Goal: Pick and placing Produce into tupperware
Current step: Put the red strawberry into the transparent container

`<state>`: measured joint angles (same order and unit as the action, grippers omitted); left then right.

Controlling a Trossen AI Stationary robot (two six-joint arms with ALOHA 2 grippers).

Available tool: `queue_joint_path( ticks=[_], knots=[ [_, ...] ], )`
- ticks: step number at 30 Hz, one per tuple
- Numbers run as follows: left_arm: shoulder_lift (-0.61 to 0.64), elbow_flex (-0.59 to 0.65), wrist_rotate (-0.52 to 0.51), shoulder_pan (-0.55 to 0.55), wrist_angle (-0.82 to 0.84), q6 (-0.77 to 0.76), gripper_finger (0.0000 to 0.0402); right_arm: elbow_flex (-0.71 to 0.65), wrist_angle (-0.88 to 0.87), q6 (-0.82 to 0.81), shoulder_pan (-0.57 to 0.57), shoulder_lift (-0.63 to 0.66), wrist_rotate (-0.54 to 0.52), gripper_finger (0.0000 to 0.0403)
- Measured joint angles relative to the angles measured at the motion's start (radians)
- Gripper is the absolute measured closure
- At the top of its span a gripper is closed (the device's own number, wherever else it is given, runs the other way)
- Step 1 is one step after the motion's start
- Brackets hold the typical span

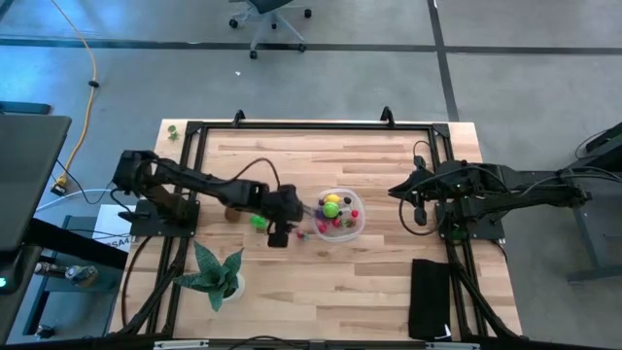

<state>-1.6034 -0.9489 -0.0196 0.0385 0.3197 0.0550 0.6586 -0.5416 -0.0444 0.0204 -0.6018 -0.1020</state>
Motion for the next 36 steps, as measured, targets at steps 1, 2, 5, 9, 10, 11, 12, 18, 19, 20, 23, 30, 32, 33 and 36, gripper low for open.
queue_joint_path(
  ticks=[1, 2, 5, 9, 10, 11, 12, 18, 19, 20, 23, 30, 32, 33, 36],
  knots=[
    [0.001, 0.019, 0.0, -0.007, -0.034, -0.021, 0.0286, 0.0, 0.0, 0.0, 0.0, 0.0, 0.0, 0.0373],
    [0.003, 0.037, -0.001, -0.012, -0.061, -0.04, 0.0286, 0.0, 0.0, 0.0, 0.0, 0.0, 0.0, 0.0373],
    [0.002, 0.089, -0.014, -0.015, -0.102, -0.071, 0.0285, 0.0, 0.0, 0.0, 0.0, 0.0, 0.0, 0.0373],
    [0.001, 0.124, -0.016, -0.014, -0.163, -0.09, 0.0272, 0.0, 0.0, 0.0, 0.0, 0.0, 0.0, 0.0373],
    [-0.006, 0.125, -0.016, -0.013, -0.164, -0.089, 0.0267, 0.0, 0.0, 0.0, 0.0, 0.0, 0.0, 0.0373],
    [-0.013, 0.125, -0.015, -0.014, -0.173, -0.089, 0.0262, 0.0, 0.0, 0.0, 0.0, 0.0, 0.0, 0.0373],
    [-0.019, 0.125, -0.013, -0.014, -0.175, -0.089, 0.0256, 0.0, 0.0, 0.0, 0.0, 0.0, 0.0, 0.0373],
    [-0.059, 0.125, 0.026, -0.014, -0.219, -0.089, 0.0222, 0.0, 0.0, 0.0, 0.0, 0.0, 0.0, 0.0373],
    [-0.065, 0.124, 0.027, -0.014, -0.234, -0.089, 0.0217, 0.0, 0.0, 0.0, 0.0, 0.0, 0.0, 0.0373],
    [-0.069, 0.123, 0.028, -0.014, -0.236, -0.089, 0.0212, 0.0, 0.0, 0.0, 0.0, 0.0, 0.0, 0.0373],
    [-0.07, 0.125, 0.031, -0.015, -0.237, -0.087, 0.0202, 0.0, 0.0, 0.0, 0.0, 0.0, 0.0, 0.0373],
    [-0.087, 0.123, 0.027, -0.028, -0.262, -0.082, 0.0191, 0.0, 0.0, 0.0, 0.0, 0.0, 0.0, 0.0373],
    [-0.104, 0.125, 0.027, -0.027, -0.264, -0.082, 0.0191, 0.0, 0.0, 0.0, 0.0, 0.0, 0.0, 0.0373],
    [-0.116, 0.125, 0.028, -0.026, -0.287, -0.081, 0.0191, 0.0, 0.0, 0.0, 0.0, 0.0, 0.0, 0.0373],
    [-0.143, 0.124, 0.038, -0.026, -0.32, -0.077, 0.0191, 0.0, 0.0, 0.0, 0.0, 0.0, 0.0, 0.0373]
  ],
)
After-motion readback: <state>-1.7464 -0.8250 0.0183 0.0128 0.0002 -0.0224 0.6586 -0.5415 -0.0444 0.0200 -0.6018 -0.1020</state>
